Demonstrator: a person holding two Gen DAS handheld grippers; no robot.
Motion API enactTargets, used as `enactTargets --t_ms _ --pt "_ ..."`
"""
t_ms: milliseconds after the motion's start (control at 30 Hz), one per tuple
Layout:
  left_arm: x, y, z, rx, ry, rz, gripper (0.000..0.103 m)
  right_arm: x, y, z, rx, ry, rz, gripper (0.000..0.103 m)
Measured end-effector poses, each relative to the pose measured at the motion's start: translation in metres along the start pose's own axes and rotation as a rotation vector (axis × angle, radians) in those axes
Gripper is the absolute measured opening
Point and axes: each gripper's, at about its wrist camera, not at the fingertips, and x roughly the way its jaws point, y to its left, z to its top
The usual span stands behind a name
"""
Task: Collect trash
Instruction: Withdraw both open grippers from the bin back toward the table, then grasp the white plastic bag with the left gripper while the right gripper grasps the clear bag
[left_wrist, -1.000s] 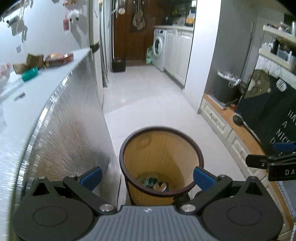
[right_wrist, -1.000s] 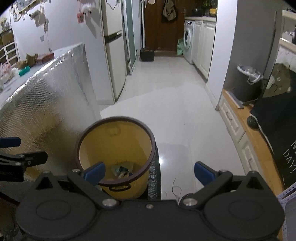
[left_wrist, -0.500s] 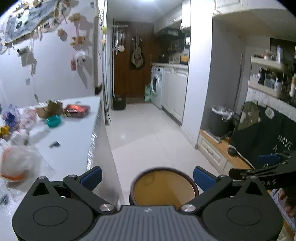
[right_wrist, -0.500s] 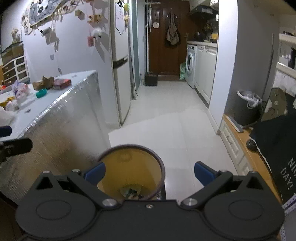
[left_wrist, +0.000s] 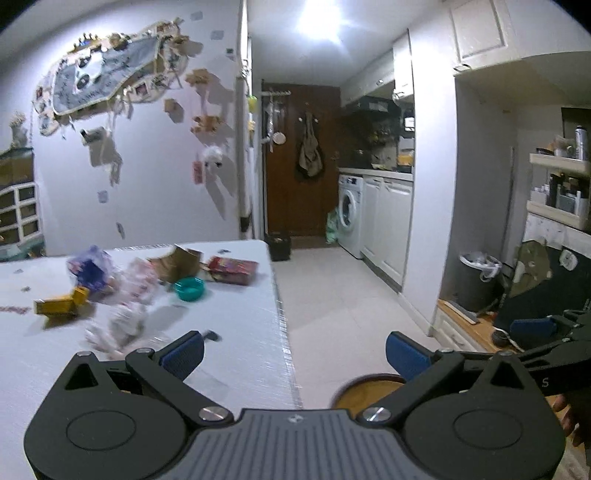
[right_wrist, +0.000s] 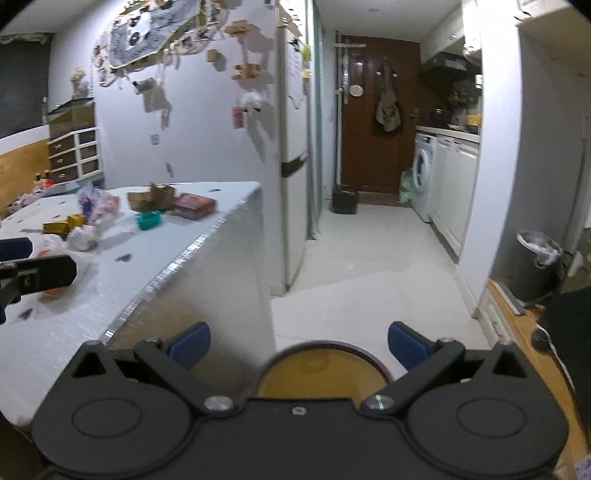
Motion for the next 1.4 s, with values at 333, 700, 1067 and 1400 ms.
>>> enactTargets --t_ms 333,700,1067,1400 --pt "-0.006 0.088 0.0 -0.013 0.002 0.136 0.103 0.021 0.063 0.008 -0.066 -0.022 0.091 0.103" --pt "0.016 0.172 -0.002 -0.025 0.071 0.189 0.103 0.036 0.117 0.014 -0.15 -0.098 0.223 0.103" --pt "0.067 0.212 0.009 -0.053 0.107 0.069 0.103 0.06 0.161 0.03 -0.354 -0.193 0.288 0.103" --pt "0.111 0.213 0.024 0.035 0.139 -0.006 0.087 0.072 0.204 0.024 -0.802 -0.288 0.317 0.078"
